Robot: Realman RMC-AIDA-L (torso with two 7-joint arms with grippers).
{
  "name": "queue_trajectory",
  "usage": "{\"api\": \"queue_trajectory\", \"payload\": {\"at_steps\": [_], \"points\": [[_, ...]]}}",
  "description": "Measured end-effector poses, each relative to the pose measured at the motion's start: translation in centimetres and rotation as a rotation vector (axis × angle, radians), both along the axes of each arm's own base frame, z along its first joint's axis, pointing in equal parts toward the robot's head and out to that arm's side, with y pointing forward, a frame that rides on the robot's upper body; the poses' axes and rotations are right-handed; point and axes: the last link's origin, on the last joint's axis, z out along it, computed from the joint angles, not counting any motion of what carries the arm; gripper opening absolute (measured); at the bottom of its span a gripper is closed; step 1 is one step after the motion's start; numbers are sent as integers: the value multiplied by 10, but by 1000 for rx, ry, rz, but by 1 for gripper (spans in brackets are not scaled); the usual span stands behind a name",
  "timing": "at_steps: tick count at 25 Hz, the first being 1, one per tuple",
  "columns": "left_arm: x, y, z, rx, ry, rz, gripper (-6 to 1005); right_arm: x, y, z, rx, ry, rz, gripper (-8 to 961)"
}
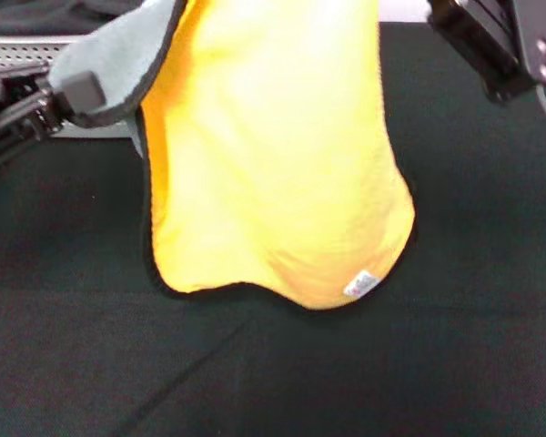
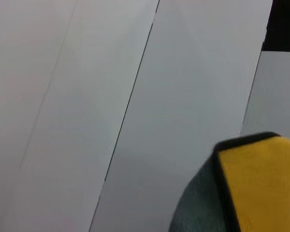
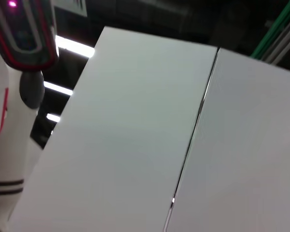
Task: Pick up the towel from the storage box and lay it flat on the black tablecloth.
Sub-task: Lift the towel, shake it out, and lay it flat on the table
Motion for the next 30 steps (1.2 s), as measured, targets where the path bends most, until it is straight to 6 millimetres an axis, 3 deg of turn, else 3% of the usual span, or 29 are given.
{"api": "queue_trajectory", "payload": {"at_steps": [5, 10, 16, 21, 30], "points": [[0, 1, -7, -13, -15, 0, 181, -15, 11, 2, -3, -81, -11, 8], [2, -2, -3, -49, -36, 0, 175, -8, 13, -1, -20, -129, -50, 8], [8, -6, 10, -135, -39, -30, 126, 22, 3, -8, -50, -166, -137, 8], [18, -7, 23, -286, -61, -44, 91, 54, -18, -5, -75, -175, -179, 8], [43, -9, 10, -535, -6, -89, 62, 92, -53, -12, -126, -223, -186, 8]]}}
